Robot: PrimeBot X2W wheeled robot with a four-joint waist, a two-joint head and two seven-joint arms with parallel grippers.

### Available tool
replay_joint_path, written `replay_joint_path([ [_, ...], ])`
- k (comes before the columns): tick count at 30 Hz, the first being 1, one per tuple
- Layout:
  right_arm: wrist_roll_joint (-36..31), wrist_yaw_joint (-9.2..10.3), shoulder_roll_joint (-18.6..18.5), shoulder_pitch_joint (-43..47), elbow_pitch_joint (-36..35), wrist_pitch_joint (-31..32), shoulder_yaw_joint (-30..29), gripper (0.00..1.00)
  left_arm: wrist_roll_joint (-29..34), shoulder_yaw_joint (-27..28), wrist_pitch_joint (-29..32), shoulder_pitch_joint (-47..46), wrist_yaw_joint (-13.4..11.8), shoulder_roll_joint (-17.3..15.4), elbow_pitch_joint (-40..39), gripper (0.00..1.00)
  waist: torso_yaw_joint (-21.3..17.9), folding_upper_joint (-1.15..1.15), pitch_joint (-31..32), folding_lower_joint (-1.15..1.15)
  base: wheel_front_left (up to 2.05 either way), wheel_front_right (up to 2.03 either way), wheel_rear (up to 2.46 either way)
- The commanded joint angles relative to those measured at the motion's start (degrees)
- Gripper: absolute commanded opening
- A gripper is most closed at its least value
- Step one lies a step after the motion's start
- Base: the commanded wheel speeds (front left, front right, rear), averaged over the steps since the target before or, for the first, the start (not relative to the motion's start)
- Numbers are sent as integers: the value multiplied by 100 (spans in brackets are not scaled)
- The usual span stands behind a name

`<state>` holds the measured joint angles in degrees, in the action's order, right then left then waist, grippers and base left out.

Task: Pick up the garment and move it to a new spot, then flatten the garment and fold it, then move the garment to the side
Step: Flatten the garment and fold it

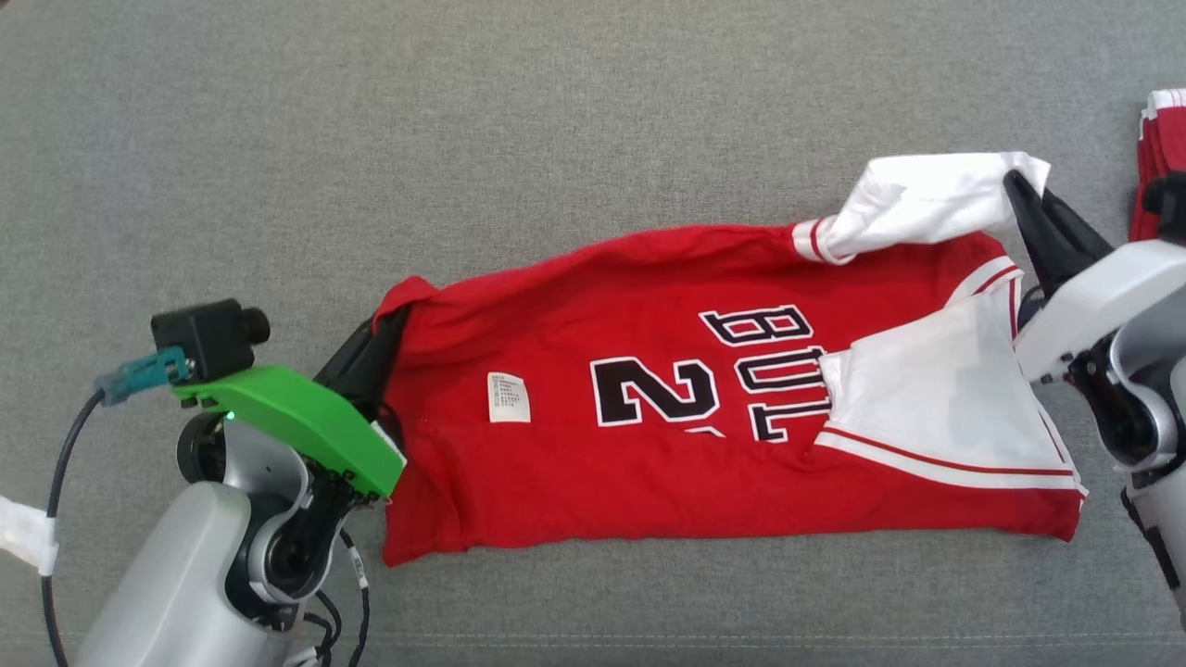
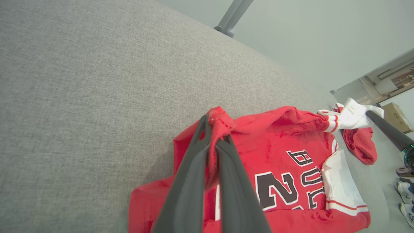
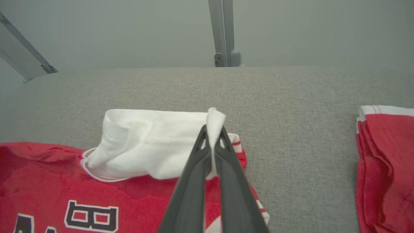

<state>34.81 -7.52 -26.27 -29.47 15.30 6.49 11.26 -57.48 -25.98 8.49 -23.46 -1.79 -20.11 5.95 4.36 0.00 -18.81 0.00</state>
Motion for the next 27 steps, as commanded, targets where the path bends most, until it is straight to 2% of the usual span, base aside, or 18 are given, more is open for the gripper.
replay_joint_path([
  [1, 42, 7, 57, 272, -174, 19, -104, 0, -82, 53, -50, 198, -60, -42, -91, 0, -69, 0, 138, 0, 0, 0, 0],
  [6, 12, 7, 377, 1236, -866, 136, -595, 0, -227, 214, -244, 710, -226, -35, -326, 0, -85, 0, 249, 0, 0, 0, 0],
  [13, -140, 4, 932, 1990, -1294, 309, -883, 0, -369, 198, -394, 1148, -188, 99, -302, 0, -233, 0, 272, 0, 0, 0, 0],
  [18, -230, 5, 1072, 2187, -1459, 398, -957, 0, -526, 324, -556, 1363, -235, 170, -395, 0, -295, 0, 316, 0, 0, 0, 0],
  [27, -291, 5, 1093, 2420, -1531, 480, -996, 0, -549, 381, -739, 1740, -322, 213, -436, 0, -316, 0, 405, 0, 0, 0, 0],
])
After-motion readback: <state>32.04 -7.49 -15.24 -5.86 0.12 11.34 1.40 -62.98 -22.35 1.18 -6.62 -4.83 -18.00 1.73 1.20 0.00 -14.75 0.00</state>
